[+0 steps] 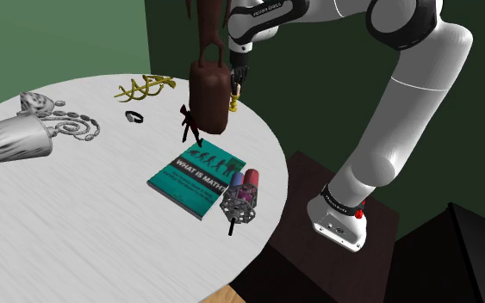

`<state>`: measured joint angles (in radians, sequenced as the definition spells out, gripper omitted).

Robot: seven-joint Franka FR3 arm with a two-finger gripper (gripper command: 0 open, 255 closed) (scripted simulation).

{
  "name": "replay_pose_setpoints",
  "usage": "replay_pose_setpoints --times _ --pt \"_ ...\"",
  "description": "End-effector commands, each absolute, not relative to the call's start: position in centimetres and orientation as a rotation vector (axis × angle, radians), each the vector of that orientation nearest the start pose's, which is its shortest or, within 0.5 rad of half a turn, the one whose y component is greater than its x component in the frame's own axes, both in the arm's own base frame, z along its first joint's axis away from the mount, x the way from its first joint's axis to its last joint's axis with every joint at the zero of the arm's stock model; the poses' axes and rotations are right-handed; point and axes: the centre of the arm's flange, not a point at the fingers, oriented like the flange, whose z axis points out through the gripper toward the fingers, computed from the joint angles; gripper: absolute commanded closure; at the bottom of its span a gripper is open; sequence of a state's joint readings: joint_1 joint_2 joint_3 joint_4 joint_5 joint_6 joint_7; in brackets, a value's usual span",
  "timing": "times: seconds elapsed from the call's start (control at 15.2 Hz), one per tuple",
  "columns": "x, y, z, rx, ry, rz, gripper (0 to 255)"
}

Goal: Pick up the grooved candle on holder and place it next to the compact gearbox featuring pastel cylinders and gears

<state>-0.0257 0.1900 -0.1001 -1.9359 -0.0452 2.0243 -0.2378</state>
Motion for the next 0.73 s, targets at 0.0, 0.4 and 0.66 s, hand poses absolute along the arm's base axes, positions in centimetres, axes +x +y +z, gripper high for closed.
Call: replay_pose_setpoints --times 0.0,0.4,0.66 --pt "58.2 -7.4 39.1 -3.169 -0.214 0.175 255" --pt "58.2 -7.4 42.2 -3.169 -0.214 0.175 255" --pt "58.2 -7.4 44.3 -3.169 -0.214 0.175 255"
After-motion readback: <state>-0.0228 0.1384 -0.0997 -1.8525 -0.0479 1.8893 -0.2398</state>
